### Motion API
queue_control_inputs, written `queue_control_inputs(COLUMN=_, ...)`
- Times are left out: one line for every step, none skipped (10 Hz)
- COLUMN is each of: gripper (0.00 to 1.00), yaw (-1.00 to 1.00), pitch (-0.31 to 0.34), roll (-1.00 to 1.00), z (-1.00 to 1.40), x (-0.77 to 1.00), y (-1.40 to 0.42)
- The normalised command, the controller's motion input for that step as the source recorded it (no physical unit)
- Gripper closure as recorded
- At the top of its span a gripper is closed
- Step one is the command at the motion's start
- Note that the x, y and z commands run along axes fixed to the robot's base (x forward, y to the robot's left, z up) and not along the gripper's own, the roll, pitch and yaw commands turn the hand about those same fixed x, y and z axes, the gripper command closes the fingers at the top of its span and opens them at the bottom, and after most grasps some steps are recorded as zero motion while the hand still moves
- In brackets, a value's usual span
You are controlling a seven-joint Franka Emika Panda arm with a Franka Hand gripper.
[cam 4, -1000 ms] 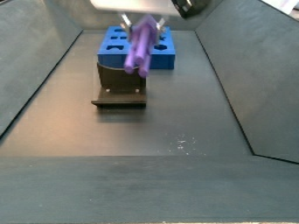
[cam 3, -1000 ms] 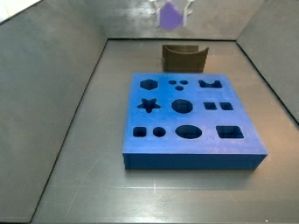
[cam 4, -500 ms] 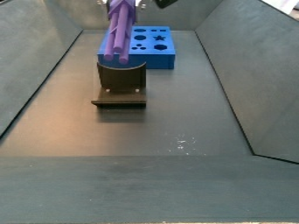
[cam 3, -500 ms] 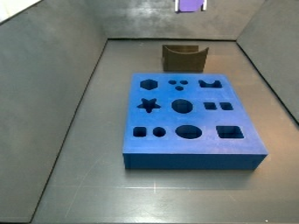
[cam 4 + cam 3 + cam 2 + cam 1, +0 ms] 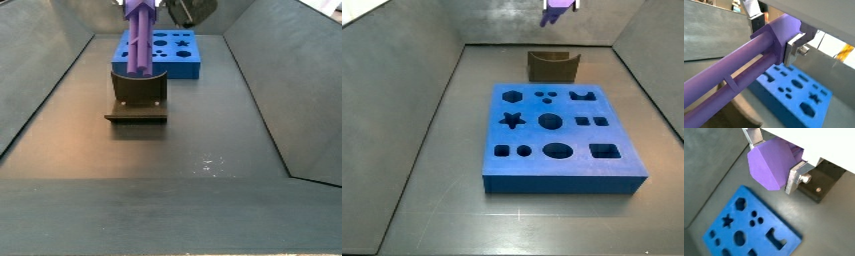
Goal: Pick up the 3 prong object. Move up. Rotate the 3 prong object. Place the 3 prong object on the fixture. Regrasp the 3 prong object. Move to above the board. Insert the 3 prong object.
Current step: Place the 3 prong object on the fixture.
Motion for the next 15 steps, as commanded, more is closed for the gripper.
queue_control_inputs(gripper=1.0, yaw=-0.1, pitch=0.235, roll=-1.0, z=-0.01, x=0.08, y=0.04)
queue_control_inputs(gripper=1.0, yaw=-0.13, pitch=0.212, roll=-0.85, z=-0.01, x=0.07, y=0.04)
queue_control_inputs(gripper=1.0, yaw=-0.17, pitch=0.171, roll=-0.66, z=-0.01, x=0.07, y=0.04)
queue_control_inputs(gripper=1.0, yaw=-0.19, pitch=0.119, roll=-0.4, z=-0.01, x=0.07, y=0.04)
queue_control_inputs(gripper=1.0, yaw=-0.19, pitch=0.081, roll=-0.27, z=0.0, x=0.06, y=0.03)
queue_control_inputs(gripper=1.0, yaw=-0.19, pitch=0.034, roll=-0.2, z=0.0, x=0.06, y=0.03)
queue_control_inputs(gripper=1.0, yaw=-0.13, pitch=-0.056, roll=-0.2, z=-1.0, x=0.09, y=0.13)
queue_control_inputs(gripper=1.0, yaw=-0.11, pitch=-0.077, roll=-0.19, z=-1.0, x=0.1, y=0.13)
queue_control_inputs(gripper=1.0, yaw=-0.08, pitch=-0.092, roll=-0.17, z=-1.0, x=0.11, y=0.11)
queue_control_inputs(gripper=1.0, yaw=-0.06, pitch=-0.102, roll=-0.15, z=-1.0, x=0.11, y=0.1)
queue_control_inputs(gripper=1.0, yaw=-0.02, pitch=-0.123, roll=-0.11, z=-1.0, x=0.11, y=0.09)
queue_control_inputs(gripper=1.0, yaw=0.01, pitch=-0.118, roll=-0.09, z=-0.84, x=0.09, y=0.06)
queue_control_inputs(gripper=1.0, yaw=0.03, pitch=-0.101, roll=-0.08, z=-0.65, x=0.08, y=0.04)
queue_control_inputs(gripper=1.0, yaw=0.04, pitch=-0.073, roll=-0.07, z=-0.4, x=0.07, y=0.03)
queue_control_inputs(gripper=1.0, yaw=0.05, pitch=-0.065, roll=-0.05, z=-0.3, x=0.06, y=0.05)
